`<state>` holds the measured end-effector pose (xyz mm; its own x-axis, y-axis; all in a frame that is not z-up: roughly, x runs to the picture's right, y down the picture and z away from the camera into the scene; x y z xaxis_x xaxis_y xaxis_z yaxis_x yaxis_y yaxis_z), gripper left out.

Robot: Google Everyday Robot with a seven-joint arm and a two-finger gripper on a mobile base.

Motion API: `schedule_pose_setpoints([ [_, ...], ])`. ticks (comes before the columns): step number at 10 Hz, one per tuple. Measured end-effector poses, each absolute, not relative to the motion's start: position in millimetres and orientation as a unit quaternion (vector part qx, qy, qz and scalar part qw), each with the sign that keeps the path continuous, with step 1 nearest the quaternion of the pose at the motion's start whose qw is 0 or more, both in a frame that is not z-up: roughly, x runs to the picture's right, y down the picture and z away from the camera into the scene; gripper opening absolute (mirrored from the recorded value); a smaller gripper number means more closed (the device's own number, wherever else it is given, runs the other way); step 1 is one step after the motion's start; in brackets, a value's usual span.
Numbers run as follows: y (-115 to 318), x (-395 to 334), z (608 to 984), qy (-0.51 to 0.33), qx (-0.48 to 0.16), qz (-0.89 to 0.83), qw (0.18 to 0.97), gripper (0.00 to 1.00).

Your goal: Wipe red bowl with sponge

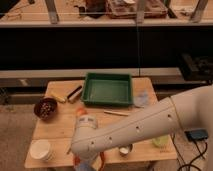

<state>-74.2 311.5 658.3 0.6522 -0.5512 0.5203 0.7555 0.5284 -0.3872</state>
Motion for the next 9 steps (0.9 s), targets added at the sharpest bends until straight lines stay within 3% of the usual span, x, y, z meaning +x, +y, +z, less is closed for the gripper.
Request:
schedule_pose_setpoints([
  [4,300,-50,668,-0.138,-0.303,-0.360,0.872,0.18],
  [9,278,-70,710,-0.130,-0.290,-0.353,0.880,0.18],
])
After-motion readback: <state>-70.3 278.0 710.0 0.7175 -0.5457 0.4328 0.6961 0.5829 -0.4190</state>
